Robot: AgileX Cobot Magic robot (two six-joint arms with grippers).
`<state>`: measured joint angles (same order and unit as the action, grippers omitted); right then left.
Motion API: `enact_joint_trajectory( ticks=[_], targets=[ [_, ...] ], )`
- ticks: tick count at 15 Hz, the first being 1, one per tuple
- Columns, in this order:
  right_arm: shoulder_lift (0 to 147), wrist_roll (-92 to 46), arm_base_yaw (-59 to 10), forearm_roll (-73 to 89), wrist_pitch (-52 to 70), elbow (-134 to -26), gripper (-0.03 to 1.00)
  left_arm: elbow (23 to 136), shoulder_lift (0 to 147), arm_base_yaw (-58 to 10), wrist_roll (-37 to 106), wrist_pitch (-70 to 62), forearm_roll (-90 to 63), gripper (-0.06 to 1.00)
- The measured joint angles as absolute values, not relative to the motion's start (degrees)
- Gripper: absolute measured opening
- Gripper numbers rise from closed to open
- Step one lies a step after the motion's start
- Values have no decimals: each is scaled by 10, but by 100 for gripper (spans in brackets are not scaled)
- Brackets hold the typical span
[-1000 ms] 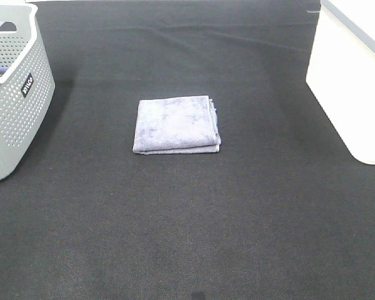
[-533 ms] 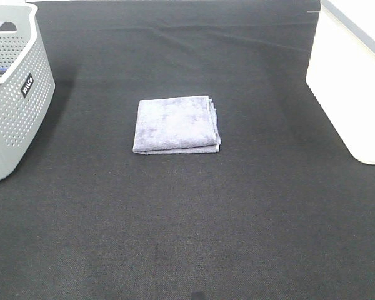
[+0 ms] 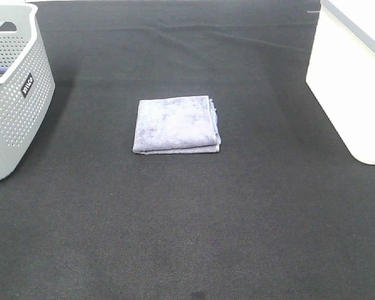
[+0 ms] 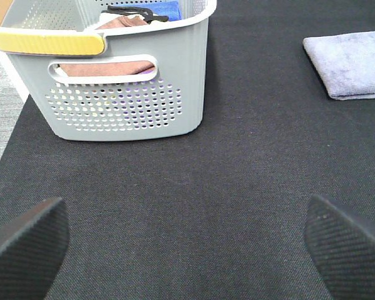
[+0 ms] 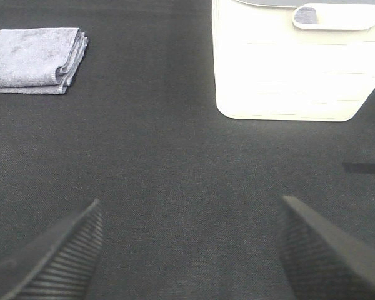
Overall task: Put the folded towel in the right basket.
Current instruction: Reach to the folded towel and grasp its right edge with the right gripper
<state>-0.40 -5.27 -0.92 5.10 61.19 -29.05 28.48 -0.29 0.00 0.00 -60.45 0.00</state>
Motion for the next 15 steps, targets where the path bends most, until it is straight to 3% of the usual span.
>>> enact_joint_trajectory(
  ticks=[11,15],
  targets=[
    [-4,-53,-9,50,611,-290,73,285,-3,0,0,-604,0,97],
    [124,-53,-9,45,525,-329,73,285,-3,0,0,-604,0,97]
  ],
)
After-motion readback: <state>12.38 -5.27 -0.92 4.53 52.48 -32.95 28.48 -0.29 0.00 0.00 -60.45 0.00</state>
